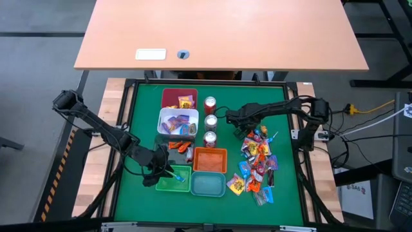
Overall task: Sort candy
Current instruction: Put the orange chocolate into the black bin
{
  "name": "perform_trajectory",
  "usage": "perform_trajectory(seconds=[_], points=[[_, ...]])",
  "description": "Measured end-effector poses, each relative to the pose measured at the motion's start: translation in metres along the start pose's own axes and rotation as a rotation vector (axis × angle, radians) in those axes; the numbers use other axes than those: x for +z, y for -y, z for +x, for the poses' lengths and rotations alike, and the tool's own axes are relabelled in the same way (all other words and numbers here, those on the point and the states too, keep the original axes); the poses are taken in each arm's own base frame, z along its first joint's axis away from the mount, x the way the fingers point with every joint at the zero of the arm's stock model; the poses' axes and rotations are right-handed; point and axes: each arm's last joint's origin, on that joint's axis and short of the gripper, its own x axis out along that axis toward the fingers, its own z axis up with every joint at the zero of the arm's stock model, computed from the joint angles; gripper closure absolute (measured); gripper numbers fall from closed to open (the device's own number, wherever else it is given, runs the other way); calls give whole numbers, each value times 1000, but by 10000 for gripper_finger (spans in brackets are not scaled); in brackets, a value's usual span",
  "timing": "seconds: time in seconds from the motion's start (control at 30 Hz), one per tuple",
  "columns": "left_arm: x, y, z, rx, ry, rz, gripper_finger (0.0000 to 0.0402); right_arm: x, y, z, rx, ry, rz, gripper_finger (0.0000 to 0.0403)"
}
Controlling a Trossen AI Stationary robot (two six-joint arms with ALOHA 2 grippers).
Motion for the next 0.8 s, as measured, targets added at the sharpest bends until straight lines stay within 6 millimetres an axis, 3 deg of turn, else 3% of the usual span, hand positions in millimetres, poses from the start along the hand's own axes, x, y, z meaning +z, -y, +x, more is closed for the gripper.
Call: perform_trajectory(seconds=[0.43, 0.8], points=[[0, 0, 0, 0, 0, 1, 293, 4, 4, -41, -66, -113, -91, 329], [0, 0, 0, 20, 16, 34, 293, 4, -6, -112, -157, -27, -164, 329]])
